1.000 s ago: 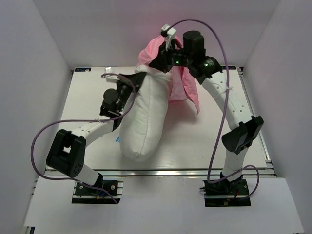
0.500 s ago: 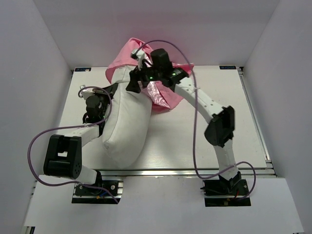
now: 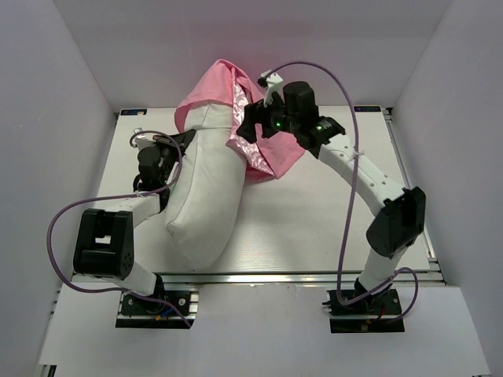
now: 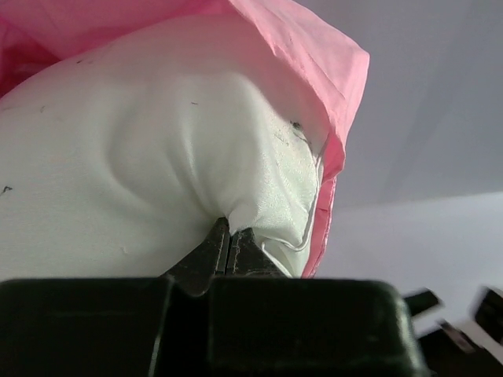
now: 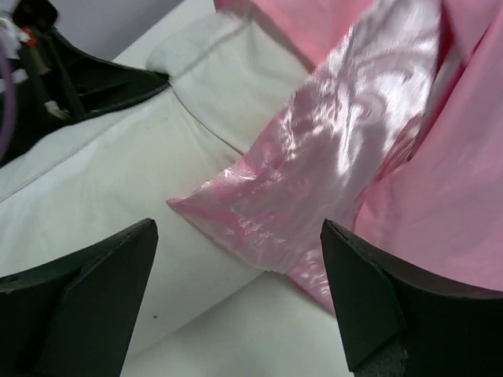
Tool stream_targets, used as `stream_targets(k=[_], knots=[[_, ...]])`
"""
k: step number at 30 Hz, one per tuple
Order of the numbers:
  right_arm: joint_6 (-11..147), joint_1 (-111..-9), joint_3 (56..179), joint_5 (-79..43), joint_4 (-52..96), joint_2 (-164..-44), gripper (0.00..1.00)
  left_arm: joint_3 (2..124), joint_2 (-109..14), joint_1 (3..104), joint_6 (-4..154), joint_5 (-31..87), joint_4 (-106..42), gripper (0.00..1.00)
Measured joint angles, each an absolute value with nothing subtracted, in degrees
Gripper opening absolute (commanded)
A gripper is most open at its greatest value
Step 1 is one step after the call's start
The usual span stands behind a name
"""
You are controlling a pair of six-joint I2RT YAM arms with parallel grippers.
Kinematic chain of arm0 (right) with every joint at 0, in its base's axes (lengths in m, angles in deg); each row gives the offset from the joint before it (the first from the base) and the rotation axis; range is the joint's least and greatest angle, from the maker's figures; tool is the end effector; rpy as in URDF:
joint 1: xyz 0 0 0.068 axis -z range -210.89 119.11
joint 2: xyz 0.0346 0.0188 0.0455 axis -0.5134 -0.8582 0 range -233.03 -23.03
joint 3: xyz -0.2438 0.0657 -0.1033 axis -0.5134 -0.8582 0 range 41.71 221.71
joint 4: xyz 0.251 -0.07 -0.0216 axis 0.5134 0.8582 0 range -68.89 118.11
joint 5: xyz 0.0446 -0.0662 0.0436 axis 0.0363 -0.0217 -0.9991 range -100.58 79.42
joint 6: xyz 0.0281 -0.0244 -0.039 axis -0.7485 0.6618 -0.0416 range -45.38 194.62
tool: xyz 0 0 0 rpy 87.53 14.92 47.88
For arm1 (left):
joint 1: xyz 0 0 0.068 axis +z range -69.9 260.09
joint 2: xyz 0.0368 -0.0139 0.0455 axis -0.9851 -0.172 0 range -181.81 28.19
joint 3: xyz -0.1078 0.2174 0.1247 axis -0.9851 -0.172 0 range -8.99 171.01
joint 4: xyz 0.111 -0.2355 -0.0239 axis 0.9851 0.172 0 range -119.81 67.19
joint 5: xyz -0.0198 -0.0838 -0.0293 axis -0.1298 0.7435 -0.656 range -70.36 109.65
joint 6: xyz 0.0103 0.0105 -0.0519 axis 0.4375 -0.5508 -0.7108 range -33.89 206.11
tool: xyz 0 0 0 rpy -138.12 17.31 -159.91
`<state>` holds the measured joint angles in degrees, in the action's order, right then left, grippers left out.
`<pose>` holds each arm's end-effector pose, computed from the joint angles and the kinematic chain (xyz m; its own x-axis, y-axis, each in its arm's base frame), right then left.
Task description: Put the pillow into the pillowcase
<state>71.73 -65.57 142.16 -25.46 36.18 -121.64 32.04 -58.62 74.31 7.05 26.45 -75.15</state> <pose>0.3303 0.2397 0.4176 -0.2261 -0.0971 -0.9692 -0.7450 0.6583 0.1078 0.3265 -0.0374 0.2425 -0.2156 -0.9581 -0.1888 0.0340 0.1859 -0.9820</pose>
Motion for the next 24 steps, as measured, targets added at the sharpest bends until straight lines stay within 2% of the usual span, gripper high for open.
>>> stream_targets(k=[8, 11, 14, 17, 18, 22, 24], knots=[[58.3, -65.7, 145.7, -22.2, 37.2, -132.4, 0.89, 31.8, -58.5, 74.3, 8.1, 29.1, -76.0, 0.00], [55.4, -65.7, 148.4, -22.0, 36.1, -135.7, 0.85, 31.0, -58.1, 74.3, 8.3, 29.7, -76.7, 0.00], [52.9, -65.7, 149.9, -23.2, 34.9, -137.6, 0.71, 30.3, -57.8, 74.3, 8.3, 30.0, -77.4, 0.00], [51.3, -65.7, 150.1, -24.2, 33.5, -138.3, 0.49, 29.9, -57.7, 74.4, 8.3, 30.1, -78.0, 0.00], [50.9, -65.7, 150.1, -24.5, 33.3, -138.4, 0.35, 29.9, -57.7, 74.4, 8.3, 30.2, -78.1, 0.00], [50.0, -65.4, 150.4, -26.7, 31.5, -138.4, 0.09, 29.8, -57.7, 74.4, 8.3, 30.6, -78.5, 0.00], [49.5, -65.1, 150.4, -28.9, 30.9, -138.4, 0.02, 29.8, -57.7, 74.4, 8.3, 31.0, -78.7, 0.00]])
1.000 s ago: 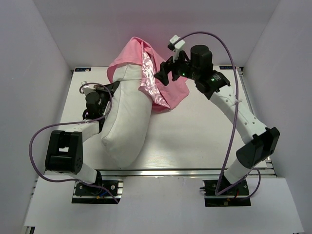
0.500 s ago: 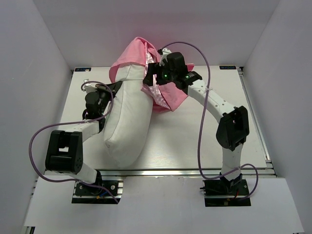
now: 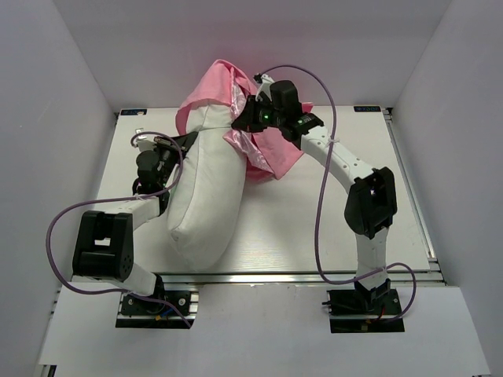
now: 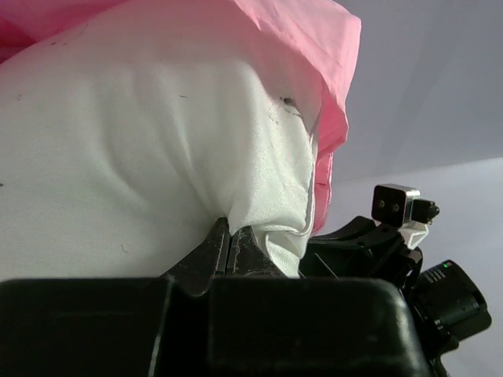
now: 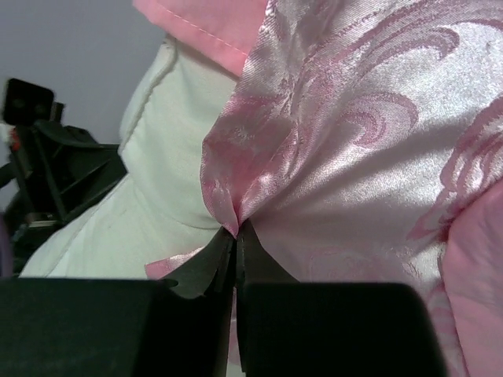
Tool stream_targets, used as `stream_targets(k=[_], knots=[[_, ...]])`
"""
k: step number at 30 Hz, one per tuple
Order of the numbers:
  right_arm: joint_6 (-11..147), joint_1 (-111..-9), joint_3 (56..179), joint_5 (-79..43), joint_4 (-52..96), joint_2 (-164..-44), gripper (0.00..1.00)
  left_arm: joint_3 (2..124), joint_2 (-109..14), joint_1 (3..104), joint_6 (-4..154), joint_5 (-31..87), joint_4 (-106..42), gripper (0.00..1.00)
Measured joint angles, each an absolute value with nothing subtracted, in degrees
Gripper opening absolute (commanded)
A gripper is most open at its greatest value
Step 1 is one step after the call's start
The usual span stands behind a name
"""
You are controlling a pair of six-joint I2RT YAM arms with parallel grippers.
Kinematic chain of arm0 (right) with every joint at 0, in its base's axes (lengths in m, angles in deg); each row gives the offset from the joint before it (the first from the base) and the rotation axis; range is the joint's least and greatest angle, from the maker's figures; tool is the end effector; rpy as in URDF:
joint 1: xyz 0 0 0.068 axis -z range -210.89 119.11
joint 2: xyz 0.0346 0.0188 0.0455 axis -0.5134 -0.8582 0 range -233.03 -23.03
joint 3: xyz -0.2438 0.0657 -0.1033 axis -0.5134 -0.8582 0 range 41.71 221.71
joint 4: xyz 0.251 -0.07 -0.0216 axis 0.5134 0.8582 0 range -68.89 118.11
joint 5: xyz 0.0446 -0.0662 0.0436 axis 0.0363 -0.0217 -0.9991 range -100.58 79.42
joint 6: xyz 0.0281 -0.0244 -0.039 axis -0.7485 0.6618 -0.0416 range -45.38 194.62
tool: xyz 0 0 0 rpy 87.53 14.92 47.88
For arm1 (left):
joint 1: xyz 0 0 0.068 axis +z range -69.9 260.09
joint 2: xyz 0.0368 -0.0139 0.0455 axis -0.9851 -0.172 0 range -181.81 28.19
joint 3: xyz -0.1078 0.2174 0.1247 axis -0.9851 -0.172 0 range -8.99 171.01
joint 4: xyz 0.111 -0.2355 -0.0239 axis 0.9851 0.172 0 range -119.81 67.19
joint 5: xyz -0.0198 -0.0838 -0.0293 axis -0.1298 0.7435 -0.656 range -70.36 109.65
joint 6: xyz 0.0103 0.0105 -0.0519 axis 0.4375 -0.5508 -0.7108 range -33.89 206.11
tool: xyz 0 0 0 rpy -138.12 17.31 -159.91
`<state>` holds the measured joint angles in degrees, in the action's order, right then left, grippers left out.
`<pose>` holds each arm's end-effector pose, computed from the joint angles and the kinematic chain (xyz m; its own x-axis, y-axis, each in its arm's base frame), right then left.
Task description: Put the pillow into the pillowcase
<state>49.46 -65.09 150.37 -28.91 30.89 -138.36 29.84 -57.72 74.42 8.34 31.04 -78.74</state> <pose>0.3962 0.2828 0.3528 -0.5449 0.1177 -0.8302 -0.6091 0.6249 0.4884 0.3185 -0.0388 0.2418 -0.2801 -0.9349 -0.2179 0.0937 0.1993 -0.9755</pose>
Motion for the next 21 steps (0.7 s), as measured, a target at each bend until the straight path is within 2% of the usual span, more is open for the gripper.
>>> stream_targets(k=[7, 17, 21], knots=[[42.4, -63.7, 155.1, -40.3, 28.2, -138.2, 0.00, 32.9, -60.7, 74.6, 9.3, 36.2, -81.0, 0.00], [35.8, -65.9, 177.2, -44.6, 23.5, -138.3, 0.00, 48.4, -66.3, 72.3, 10.5, 46.1, -82.1, 0.00], [39.9, -69.3, 171.5, -43.7, 24.2, -131.5, 0.00, 52.5, -66.1, 71.1, 10.5, 48.2, -82.4, 0.00]])
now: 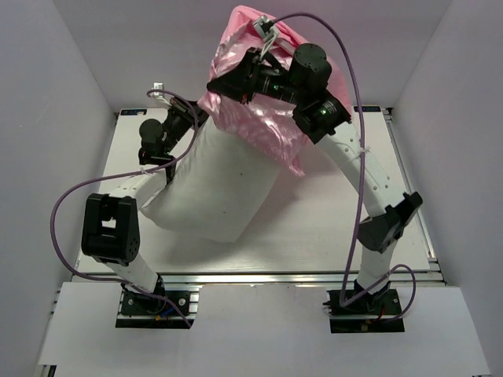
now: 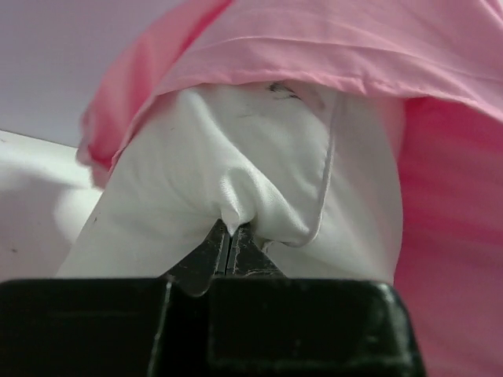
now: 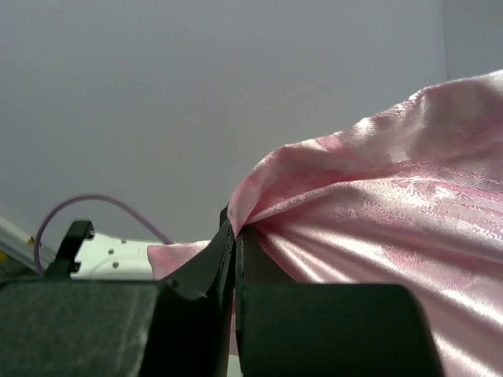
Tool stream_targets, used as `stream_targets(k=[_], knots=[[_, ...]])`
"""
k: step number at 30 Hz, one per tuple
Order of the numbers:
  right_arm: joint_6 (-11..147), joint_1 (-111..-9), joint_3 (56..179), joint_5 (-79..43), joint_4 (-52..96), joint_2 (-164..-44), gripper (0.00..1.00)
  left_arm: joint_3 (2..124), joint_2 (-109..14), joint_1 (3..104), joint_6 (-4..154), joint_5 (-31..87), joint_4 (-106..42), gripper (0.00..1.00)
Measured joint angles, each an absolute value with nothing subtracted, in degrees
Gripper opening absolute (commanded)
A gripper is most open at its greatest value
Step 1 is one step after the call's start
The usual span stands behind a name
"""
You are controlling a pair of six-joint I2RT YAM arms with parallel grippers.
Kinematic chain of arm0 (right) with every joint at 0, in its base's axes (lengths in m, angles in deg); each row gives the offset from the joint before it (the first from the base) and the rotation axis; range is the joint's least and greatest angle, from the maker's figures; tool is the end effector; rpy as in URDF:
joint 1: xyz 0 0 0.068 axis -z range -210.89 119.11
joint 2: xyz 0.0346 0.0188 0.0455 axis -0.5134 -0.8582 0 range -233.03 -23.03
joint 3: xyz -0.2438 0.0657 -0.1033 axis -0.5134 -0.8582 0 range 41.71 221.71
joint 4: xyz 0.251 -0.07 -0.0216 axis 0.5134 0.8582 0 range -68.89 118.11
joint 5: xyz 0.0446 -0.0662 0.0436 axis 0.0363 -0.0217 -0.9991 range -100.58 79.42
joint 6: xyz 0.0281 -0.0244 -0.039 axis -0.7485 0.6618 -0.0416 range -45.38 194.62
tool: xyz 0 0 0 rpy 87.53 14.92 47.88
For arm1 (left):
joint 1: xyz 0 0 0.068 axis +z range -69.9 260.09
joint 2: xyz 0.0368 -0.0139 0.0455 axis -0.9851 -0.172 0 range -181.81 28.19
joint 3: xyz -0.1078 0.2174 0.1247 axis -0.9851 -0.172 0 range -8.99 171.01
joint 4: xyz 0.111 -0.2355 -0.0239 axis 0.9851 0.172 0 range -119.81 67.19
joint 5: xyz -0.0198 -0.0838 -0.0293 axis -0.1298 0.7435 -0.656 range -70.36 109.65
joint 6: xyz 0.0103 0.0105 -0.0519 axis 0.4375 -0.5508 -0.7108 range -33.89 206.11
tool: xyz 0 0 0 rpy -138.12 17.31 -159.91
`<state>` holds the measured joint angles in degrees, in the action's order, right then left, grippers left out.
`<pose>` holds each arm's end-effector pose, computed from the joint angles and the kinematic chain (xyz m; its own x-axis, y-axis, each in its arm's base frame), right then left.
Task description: Put the pillow into the pillowcase
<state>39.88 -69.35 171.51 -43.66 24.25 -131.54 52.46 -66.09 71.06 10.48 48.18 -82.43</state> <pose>0.3082 0.2696 0.5411 -0.3280 0.3493 -0.8777 -0.9010 0.1637 0.4019 0.3698 -0.0761 0.3300 -0.4808 -0.7853 -0.3902 0.4684 0.1462 -0.8713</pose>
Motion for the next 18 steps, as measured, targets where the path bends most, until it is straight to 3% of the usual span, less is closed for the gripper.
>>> stream_targets(k=[11, 18], knots=[[45.2, -67.3, 148.6, -40.2, 37.5, -130.4, 0.00, 43.6, -65.5, 66.1, 13.5, 50.3, -77.1, 0.00], [45.9, -68.3, 157.3, -34.0, 40.7, -136.9, 0.00, 42.9, -69.2, 66.1, 14.8, 49.2, -74.7, 0.00]])
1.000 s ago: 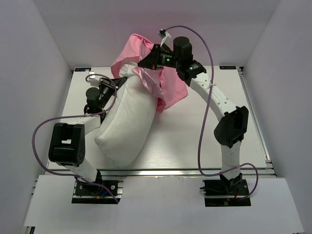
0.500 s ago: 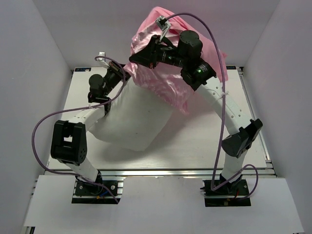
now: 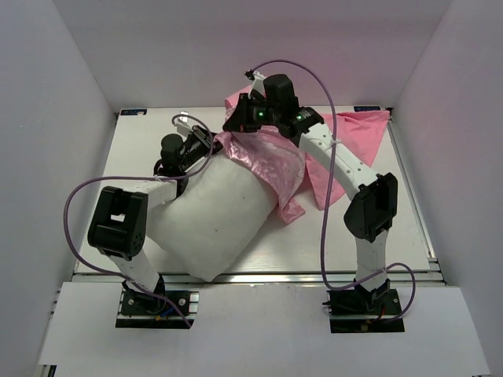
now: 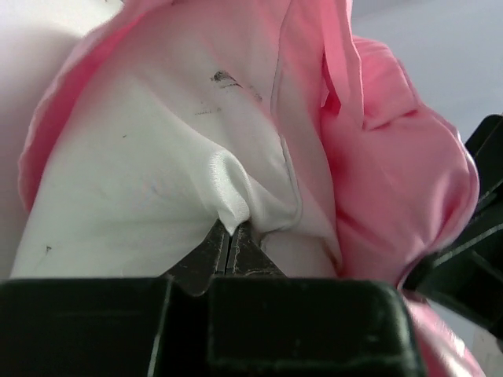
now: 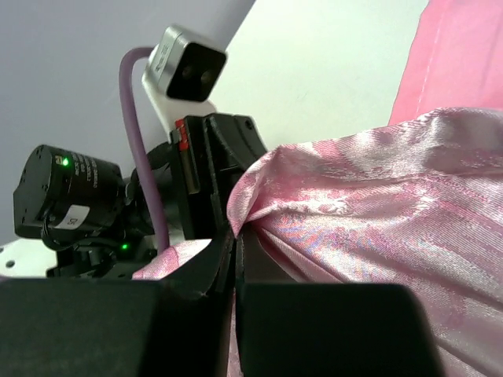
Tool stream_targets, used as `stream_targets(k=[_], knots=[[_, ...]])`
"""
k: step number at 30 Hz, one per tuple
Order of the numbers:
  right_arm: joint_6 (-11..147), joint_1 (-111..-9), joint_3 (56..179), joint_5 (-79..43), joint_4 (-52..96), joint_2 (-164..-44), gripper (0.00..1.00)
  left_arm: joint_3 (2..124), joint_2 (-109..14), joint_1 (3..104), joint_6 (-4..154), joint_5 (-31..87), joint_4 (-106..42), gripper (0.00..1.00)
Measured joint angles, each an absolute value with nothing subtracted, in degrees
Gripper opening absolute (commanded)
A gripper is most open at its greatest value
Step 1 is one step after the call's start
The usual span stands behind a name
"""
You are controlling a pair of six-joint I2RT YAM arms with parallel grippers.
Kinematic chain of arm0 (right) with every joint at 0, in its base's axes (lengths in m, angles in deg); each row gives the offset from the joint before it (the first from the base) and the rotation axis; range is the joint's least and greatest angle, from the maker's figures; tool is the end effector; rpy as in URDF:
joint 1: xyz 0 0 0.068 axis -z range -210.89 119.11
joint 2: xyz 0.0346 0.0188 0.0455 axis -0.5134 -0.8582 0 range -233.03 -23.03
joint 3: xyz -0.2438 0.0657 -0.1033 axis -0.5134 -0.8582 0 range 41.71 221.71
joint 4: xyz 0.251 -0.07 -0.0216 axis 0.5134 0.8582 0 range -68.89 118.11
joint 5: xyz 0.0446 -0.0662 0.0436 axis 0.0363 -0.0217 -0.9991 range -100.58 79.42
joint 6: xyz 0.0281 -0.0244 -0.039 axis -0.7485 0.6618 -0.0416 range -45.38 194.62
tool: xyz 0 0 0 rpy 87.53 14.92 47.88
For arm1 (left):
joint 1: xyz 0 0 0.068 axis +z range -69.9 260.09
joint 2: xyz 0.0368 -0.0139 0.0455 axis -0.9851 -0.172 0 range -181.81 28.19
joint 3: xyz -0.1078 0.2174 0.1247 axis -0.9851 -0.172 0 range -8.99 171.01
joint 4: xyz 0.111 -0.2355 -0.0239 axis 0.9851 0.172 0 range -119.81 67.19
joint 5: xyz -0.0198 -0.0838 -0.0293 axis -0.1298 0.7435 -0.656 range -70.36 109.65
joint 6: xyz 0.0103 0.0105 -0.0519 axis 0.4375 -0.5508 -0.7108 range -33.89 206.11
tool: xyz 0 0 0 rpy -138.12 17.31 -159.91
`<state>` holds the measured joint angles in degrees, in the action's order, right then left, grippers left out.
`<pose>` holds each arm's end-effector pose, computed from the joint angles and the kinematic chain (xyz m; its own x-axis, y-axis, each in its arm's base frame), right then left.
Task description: Put the pillow into the pillowcase
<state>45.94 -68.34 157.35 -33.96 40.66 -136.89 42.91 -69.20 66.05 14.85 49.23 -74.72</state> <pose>0.3657 0.2979 0.3900 -0.6244 0.0767 -0.7773 -0.6365 0.5268 0.5633 0.3580 -0.1077 0.2416 -0.6566 -0.6846 -0.3165 0.2124 0.2348 -0.9486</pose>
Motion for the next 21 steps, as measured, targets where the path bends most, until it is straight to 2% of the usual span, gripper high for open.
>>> stream_targets(k=[2, 4, 5, 7, 8, 9, 10, 11, 12, 14, 17, 21], knots=[[45.8, -67.5, 157.8, -33.4, 40.4, -137.0, 0.00, 44.1, -69.6, 66.1, 16.1, 49.1, -73.7, 0.00], [45.7, -66.9, 157.7, -33.4, 39.8, -137.1, 0.12, 45.1, -69.6, 66.1, 17.6, 49.1, -72.3, 0.00], [45.8, -66.9, 157.4, -33.7, 39.4, -137.3, 0.27, 45.6, -69.6, 66.2, 18.5, 49.1, -71.3, 0.06], [46.3, -66.8, 157.2, -35.3, 38.4, -138.3, 0.43, 46.8, -69.5, 67.1, 20.8, 49.1, -68.4, 0.26], [46.6, -66.9, 157.1, -36.1, 37.7, -139.0, 0.57, 47.3, -69.4, 67.6, 22.1, 49.1, -66.7, 0.33], [47.0, -66.9, 157.0, -37.2, 37.3, -140.0, 0.62, 48.1, -68.8, 68.5, 23.8, 48.8, -63.6, 0.45], [47.8, -66.9, 157.0, -38.2, 37.1, -141.0, 0.66, 48.9, -68.2, 69.4, 25.6, 48.4, -60.6, 0.50], [48.7, -66.9, 157.0, -39.4, 36.7, -142.2, 0.75, 50.3, -67.2, 70.6, 27.5, 47.2, -56.2, 0.55], [49.5, -66.9, 157.0, -40.4, 36.3, -143.1, 0.77, 51.9, -65.9, 72.2, 30.1, 45.6, -52.0, 0.65], [51.4, -66.8, 157.3, -42.3, 35.9, -144.6, 0.84, 55.9, -63.5, 74.4, 35.2, 41.5, -43.8, 0.70], [54.8, -66.6, 160.6, -45.0, 36.7, -146.0, 0.88, 63.7, -59.1, 77.1, 43.0, 33.8, -33.6, 0.73], [61.2, -65.1, 166.1, -47.2, 38.8, -145.0, 0.89, 70.3, -52.3, 76.9, 52.4, 27.5, -26.3, 0.76]])
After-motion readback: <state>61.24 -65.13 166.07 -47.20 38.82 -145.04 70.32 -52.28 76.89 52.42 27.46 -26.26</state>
